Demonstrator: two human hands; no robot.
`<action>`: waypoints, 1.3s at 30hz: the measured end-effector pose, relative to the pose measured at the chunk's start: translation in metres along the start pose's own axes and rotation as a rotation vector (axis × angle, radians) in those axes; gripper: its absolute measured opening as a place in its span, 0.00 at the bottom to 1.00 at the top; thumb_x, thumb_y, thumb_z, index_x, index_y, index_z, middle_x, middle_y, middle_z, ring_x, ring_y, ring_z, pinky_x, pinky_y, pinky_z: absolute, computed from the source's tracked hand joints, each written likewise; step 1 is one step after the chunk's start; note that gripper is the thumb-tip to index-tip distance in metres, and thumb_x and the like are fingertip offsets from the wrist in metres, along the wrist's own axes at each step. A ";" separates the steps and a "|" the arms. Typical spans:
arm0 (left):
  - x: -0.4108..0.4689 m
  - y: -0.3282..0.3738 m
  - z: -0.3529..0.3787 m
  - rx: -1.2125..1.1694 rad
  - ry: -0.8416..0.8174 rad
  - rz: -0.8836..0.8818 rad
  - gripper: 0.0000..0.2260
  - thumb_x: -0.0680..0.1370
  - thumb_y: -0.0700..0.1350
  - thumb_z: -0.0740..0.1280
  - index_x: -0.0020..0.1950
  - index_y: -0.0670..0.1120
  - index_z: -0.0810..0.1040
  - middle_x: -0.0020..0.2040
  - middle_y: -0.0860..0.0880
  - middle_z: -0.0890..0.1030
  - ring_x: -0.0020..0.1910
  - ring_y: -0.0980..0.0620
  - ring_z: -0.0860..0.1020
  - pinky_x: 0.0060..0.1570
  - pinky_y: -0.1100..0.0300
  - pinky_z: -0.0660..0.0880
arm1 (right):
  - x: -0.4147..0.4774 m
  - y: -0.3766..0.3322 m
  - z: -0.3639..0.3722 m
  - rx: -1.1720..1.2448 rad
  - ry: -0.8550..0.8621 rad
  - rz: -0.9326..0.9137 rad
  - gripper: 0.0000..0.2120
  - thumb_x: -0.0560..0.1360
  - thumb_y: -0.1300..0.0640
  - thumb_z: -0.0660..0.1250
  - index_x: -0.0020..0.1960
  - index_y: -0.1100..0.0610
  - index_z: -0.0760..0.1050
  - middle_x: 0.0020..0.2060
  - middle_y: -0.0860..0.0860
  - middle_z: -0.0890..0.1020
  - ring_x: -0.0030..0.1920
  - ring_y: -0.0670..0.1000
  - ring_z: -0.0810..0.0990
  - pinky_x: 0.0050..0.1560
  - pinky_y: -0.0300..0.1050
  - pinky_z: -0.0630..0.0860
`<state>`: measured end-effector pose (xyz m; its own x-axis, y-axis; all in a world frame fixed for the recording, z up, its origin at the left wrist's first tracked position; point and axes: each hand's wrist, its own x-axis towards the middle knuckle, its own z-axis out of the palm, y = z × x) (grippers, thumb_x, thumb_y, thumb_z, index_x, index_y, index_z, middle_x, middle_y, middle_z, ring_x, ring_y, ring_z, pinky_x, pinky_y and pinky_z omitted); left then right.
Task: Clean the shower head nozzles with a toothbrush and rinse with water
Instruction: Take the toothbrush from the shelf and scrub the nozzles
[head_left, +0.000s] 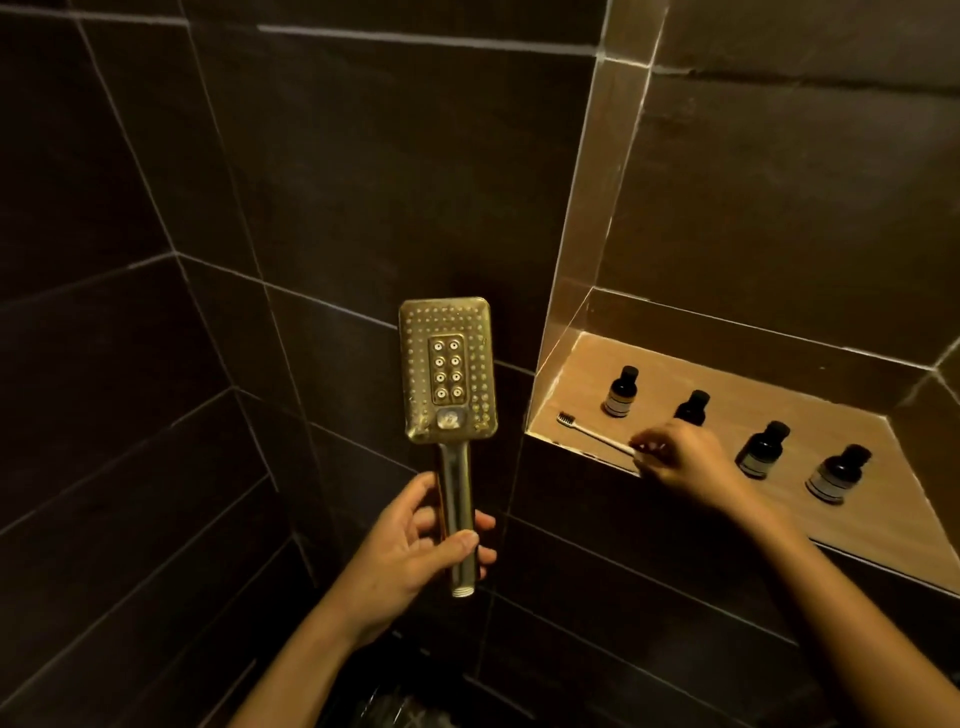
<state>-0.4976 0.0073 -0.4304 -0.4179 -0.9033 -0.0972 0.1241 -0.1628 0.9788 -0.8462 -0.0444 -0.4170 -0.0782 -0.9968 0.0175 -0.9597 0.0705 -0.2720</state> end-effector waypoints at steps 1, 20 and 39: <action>0.001 -0.002 0.000 0.002 0.005 -0.005 0.22 0.75 0.35 0.70 0.66 0.49 0.71 0.56 0.38 0.83 0.51 0.35 0.84 0.50 0.44 0.82 | 0.002 0.003 0.002 -0.011 0.017 -0.017 0.14 0.77 0.57 0.70 0.62 0.53 0.79 0.56 0.52 0.82 0.52 0.47 0.79 0.55 0.41 0.77; -0.043 -0.026 -0.063 -0.094 0.248 -0.046 0.25 0.74 0.30 0.70 0.67 0.48 0.69 0.55 0.38 0.80 0.53 0.34 0.83 0.53 0.37 0.80 | 0.001 0.011 0.009 -0.066 -0.032 0.011 0.19 0.74 0.61 0.73 0.60 0.49 0.72 0.55 0.56 0.76 0.45 0.48 0.73 0.45 0.45 0.71; -0.167 -0.043 -0.166 0.010 0.721 -0.067 0.05 0.82 0.51 0.62 0.51 0.51 0.74 0.34 0.47 0.76 0.21 0.53 0.69 0.21 0.61 0.65 | -0.088 -0.349 0.103 0.292 -0.126 -0.875 0.14 0.82 0.40 0.55 0.43 0.45 0.72 0.30 0.42 0.74 0.31 0.43 0.75 0.31 0.37 0.68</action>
<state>-0.2839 0.0990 -0.4862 0.2741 -0.9292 -0.2480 0.1090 -0.2261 0.9680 -0.4762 0.0144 -0.4226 0.6874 -0.6887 0.2304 -0.5560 -0.7032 -0.4432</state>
